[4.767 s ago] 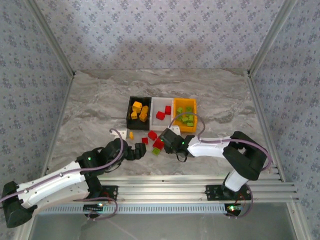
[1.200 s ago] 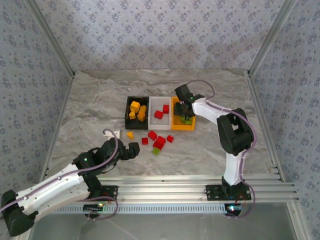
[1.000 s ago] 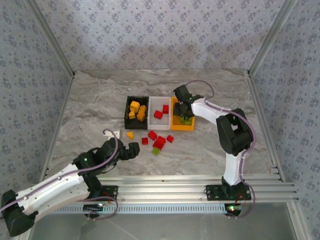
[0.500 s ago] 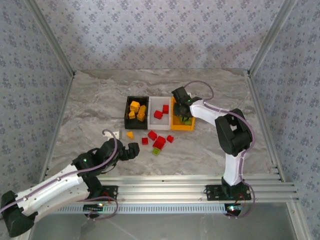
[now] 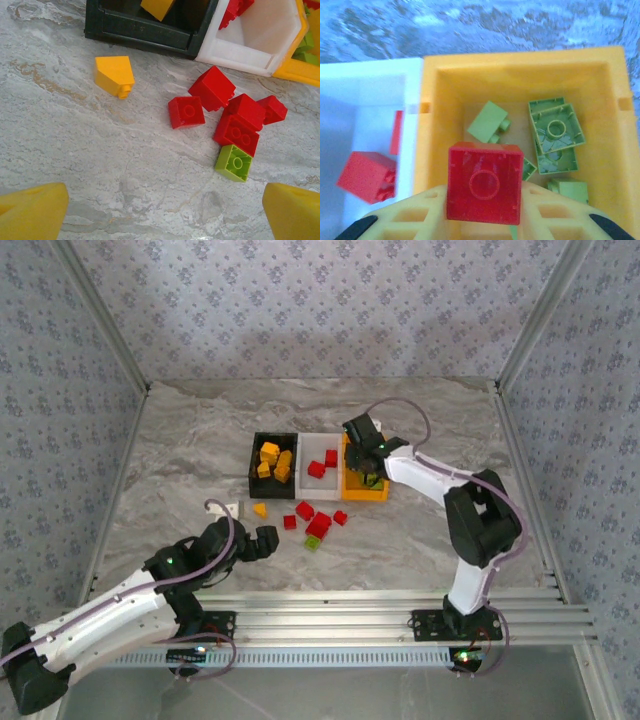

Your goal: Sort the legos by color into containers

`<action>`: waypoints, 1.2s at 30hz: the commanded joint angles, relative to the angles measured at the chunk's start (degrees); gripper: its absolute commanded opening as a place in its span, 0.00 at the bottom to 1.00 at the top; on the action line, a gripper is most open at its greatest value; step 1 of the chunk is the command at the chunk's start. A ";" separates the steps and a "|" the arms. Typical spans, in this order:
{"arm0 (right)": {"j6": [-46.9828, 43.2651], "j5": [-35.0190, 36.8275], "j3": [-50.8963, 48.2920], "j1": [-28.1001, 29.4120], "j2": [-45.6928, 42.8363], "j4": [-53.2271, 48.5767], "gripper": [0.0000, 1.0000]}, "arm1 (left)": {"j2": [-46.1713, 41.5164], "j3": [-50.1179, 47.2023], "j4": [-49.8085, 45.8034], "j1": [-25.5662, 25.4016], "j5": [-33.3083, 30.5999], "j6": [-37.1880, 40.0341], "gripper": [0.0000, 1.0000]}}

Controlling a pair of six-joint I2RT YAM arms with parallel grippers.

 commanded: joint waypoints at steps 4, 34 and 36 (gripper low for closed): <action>-2.99 -1.31 -2.67 6.76 -6.83 0.98 0.34 | -1.81 -0.23 -1.81 0.54 -0.51 -0.05 0.99; 3.86 3.22 -16.92 17.38 -20.93 6.68 0.71 | 23.57 1.04 18.37 5.54 -8.64 10.85 0.91; 4.49 3.73 -18.72 17.84 -22.68 7.05 0.71 | 27.44 0.77 24.71 6.45 -8.53 12.70 0.87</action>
